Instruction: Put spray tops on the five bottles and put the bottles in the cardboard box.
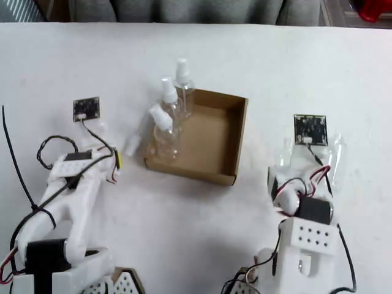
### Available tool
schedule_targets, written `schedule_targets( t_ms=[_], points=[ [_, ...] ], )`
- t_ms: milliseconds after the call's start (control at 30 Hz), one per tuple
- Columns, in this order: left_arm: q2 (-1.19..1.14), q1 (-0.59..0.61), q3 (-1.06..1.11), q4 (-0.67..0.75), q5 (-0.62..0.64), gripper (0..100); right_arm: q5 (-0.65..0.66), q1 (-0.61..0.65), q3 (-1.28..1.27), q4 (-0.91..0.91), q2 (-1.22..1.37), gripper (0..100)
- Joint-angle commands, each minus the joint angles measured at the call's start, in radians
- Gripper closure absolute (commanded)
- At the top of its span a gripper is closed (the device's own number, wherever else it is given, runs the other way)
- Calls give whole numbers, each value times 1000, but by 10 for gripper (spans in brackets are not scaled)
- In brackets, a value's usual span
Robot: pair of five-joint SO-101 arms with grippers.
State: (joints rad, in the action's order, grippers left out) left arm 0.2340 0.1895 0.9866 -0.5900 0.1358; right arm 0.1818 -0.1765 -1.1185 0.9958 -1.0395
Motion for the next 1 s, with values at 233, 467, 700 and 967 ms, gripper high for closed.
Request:
schedule_targets(
  t_ms=[233, 467, 700, 967],
  points=[
    [48, -1, 2, 25, -9, 977, 110, -41, 69, 36, 225, 974],
    [48, -1, 3, 25, -9, 978, 114, -33, 91, -10, 348, 878],
    [48, -1, 3, 25, -9, 978, 114, -39, 135, 24, 377, 803],
    [48, -1, 3, 25, -9, 978, 114, -30, 315, 205, 377, 700]
  ],
)
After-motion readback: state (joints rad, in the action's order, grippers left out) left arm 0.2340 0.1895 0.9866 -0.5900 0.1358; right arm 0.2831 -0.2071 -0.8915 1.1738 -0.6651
